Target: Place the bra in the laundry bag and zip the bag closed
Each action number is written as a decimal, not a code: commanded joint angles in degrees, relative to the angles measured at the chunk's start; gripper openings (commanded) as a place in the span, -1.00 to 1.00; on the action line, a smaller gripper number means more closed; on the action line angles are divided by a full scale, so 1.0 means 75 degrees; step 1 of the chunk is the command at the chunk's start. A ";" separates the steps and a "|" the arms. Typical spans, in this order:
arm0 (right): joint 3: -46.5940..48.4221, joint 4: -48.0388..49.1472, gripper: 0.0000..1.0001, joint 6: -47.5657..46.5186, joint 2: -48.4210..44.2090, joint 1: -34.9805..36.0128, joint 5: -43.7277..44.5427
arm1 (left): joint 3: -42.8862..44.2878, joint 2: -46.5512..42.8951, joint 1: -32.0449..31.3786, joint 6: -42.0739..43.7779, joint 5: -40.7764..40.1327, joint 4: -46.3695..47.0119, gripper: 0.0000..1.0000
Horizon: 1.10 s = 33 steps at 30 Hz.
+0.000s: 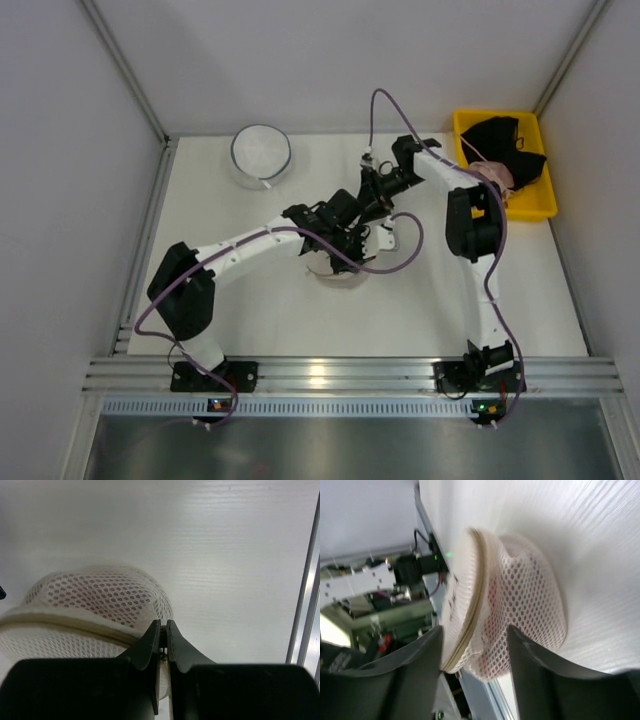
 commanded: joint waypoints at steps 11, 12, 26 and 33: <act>-0.0827 -0.1304 0.51 -0.1420 -0.1960 -0.1170 0.0554 | 0.2409 0.1666 -0.0101 -0.1010 0.0243 0.0227 -1.00; -0.0991 -0.1363 0.49 -0.1526 -0.2066 -0.1170 0.0484 | 0.2503 0.1817 -0.0101 -0.0975 0.0231 0.0239 -1.00; -0.1508 -0.2019 0.22 -0.2510 -0.1810 -0.0128 0.0343 | 0.3418 0.2194 -0.0101 -0.0658 0.0184 0.0228 -1.00; -0.1380 -0.2172 -0.33 -0.2898 -0.1669 0.0177 0.0413 | 0.3090 0.2018 -0.0112 -0.0998 0.0219 0.0239 -1.00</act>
